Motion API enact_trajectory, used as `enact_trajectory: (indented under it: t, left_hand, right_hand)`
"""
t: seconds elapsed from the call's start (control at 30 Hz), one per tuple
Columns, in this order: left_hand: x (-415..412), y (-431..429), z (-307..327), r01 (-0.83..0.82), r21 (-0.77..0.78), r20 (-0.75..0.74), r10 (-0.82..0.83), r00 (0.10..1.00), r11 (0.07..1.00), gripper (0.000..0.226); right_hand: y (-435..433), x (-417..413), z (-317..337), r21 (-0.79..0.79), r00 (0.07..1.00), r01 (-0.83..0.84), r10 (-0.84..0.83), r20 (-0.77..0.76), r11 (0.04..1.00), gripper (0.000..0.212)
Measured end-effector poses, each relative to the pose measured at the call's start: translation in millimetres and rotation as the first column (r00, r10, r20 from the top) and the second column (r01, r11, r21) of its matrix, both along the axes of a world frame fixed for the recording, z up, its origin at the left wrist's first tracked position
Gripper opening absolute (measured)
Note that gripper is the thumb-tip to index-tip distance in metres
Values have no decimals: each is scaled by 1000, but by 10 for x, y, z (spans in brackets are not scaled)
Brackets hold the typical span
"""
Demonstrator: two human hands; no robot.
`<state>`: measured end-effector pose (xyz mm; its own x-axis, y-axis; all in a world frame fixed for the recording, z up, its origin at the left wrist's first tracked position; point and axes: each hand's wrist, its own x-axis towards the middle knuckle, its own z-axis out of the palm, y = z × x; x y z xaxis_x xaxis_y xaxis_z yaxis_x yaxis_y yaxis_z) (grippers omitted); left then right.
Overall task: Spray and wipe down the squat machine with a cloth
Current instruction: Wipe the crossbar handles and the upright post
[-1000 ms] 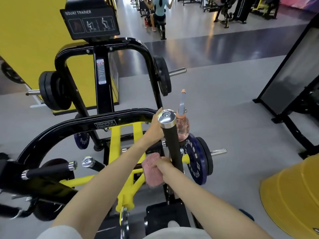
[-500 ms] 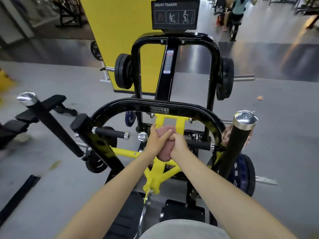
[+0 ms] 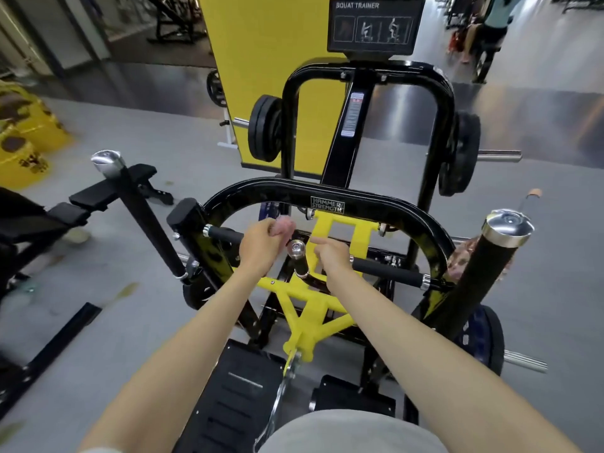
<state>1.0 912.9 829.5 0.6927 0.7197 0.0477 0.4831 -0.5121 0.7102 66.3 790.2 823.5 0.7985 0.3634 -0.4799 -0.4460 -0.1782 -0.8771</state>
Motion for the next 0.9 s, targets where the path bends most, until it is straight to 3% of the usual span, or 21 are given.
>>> enact_trajectory:
  t: [0.1,0.2,0.33,0.4,0.5,0.63,0.67,0.73,0.77,0.8,0.9]
  left_hand:
    - [105,-143,-116,189,8,-44,-188,981,982,13]
    - [109,-212,-243,271,151,-12,-272,962,951,12]
    - [-20,-140,-453,404,498,-23,-454,891,767,28]
    - [-82,-107,-531,417,582,-38,-489,872,698,34]
    - [-155,-63,-602,411,627,-39,-500,865,662,43]
    - [-184,-7,-621,419,547,12,-507,862,725,29]
    - [-183,-15,-627,383,452,78,-463,883,805,22]
    - [-150,6,-642,195,84,218,-209,953,977,10]
    - [-127,36,-638,94,-99,239,-68,969,991,13]
    - [-121,51,-626,42,-177,246,3,969,983,15]
    - [-119,-32,-435,109,-113,335,-66,940,988,12]
  right_hand:
    - [16,-25,-68,-33,1000,-9,10,9,999,35]
    - [35,-35,-119,-53,1000,8,-9,-19,999,27]
    - [149,52,-177,-170,984,124,-144,-107,978,10]
    - [203,85,-259,-197,974,163,-189,-123,967,21]
    - [208,51,-324,-173,962,212,-237,-139,962,20]
    - [221,-14,-378,-80,955,261,-270,-121,962,27]
    - [229,-33,-385,-59,956,265,-270,-110,962,28]
    - [239,-76,-410,-24,963,257,-258,-78,966,28]
    - [241,-93,-417,-18,966,253,-253,-53,967,28]
    - [234,-111,-422,-23,967,253,-254,-26,967,28]
    - [213,-143,-435,-33,969,248,-248,23,968,24]
